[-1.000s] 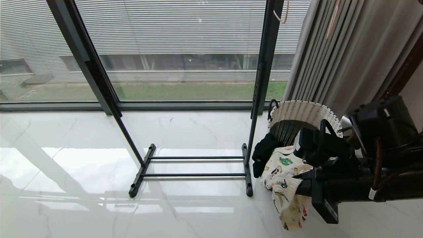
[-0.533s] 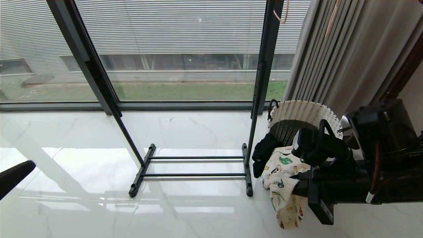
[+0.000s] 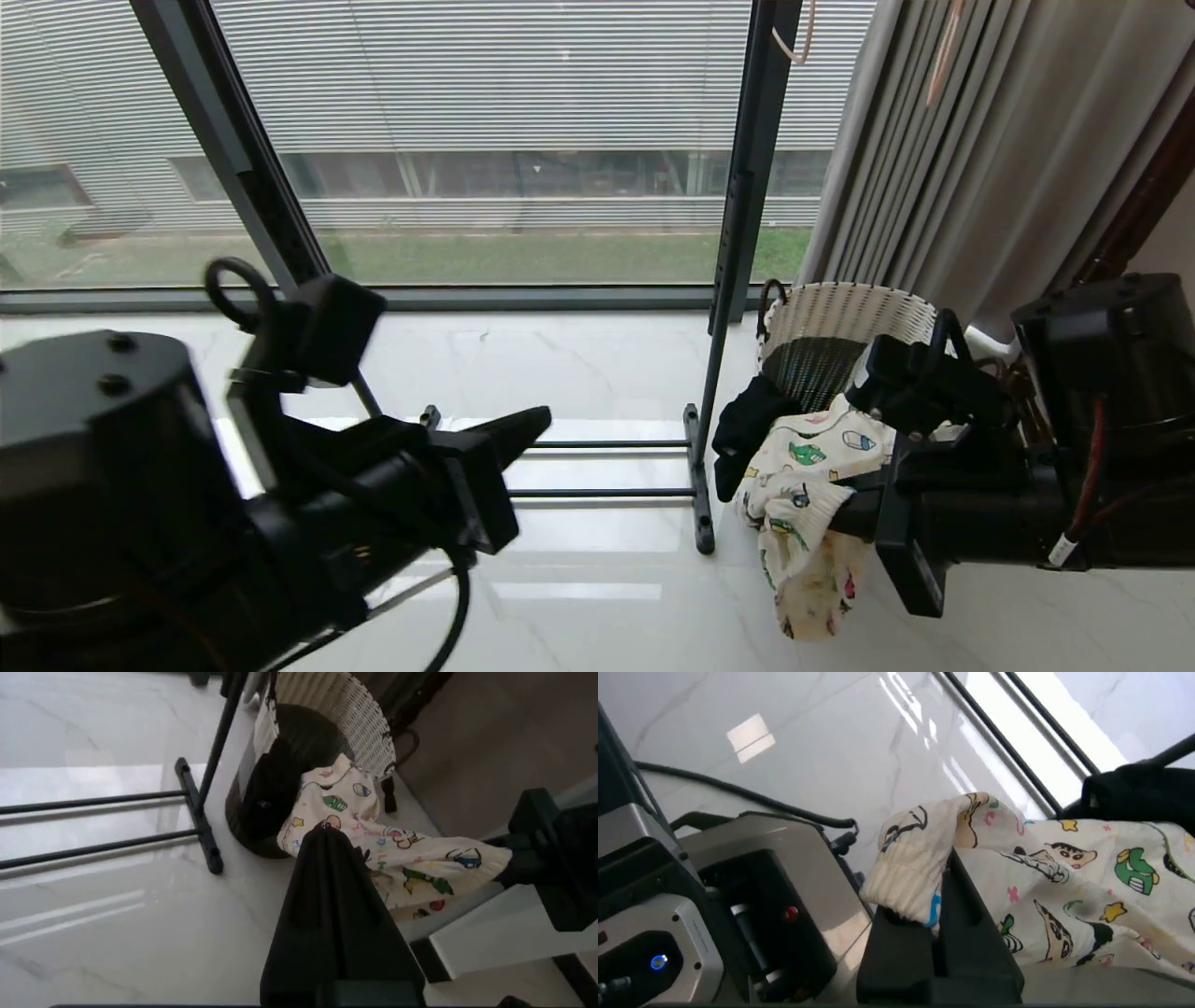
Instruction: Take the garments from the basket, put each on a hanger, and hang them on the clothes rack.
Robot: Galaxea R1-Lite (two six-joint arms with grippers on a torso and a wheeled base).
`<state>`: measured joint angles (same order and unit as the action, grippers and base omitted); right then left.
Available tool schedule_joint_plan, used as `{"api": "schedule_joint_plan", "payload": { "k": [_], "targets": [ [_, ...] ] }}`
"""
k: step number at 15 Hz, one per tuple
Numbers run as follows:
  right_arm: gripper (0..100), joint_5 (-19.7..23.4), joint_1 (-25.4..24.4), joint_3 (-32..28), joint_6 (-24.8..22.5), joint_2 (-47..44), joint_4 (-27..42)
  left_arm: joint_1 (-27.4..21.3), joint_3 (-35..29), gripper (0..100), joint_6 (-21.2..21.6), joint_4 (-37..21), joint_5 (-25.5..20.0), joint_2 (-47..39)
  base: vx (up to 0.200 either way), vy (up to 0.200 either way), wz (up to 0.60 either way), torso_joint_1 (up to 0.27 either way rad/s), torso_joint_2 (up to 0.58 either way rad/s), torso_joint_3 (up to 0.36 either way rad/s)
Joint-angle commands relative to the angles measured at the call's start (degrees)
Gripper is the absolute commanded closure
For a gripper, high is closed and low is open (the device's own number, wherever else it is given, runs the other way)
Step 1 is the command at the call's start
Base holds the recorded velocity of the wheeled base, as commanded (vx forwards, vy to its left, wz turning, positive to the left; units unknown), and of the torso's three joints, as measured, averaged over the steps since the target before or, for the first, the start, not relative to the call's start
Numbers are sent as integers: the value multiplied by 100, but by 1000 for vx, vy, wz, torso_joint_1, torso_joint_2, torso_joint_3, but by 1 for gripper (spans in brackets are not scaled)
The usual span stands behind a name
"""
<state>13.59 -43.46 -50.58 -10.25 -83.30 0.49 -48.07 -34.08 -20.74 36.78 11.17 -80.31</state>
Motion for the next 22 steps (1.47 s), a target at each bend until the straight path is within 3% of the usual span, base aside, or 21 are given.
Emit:
{"api": "schedule_joint_plan", "payload": {
  "k": [1, 6, 10, 11, 17, 22],
  "targets": [
    [100, 12, 329, 31, 41, 191, -5, -1126, -134, 100, -62, 954, 544, -2041, 0, 0, 0, 0, 0, 0],
    [100, 38, 505, 57, 261, 428, -14, -1978, -1179, 100, 17, 2053, 553, -3948, 0, 0, 0, 0, 0, 0],
    [100, 38, 505, 171, 375, 745, -14, -2128, -1768, 100, 940, 2764, 553, -4941, 0, 0, 0, 0, 0, 0],
    [100, 47, 505, 277, 410, 850, -14, -2128, -1935, 0, 957, 2808, 553, -5117, 0, 0, 0, 0, 0, 0],
    [100, 214, 496, 505, 419, 1202, -14, -1724, -2260, 0, 949, 2808, 711, -5460, 0, 0, 0, 0, 0, 0],
    [100, 214, 540, 505, 428, 1088, -31, -1864, -2173, 0, 940, 2844, 931, -5319, 0, 0, 0, 0, 0, 0]
  ]
}}
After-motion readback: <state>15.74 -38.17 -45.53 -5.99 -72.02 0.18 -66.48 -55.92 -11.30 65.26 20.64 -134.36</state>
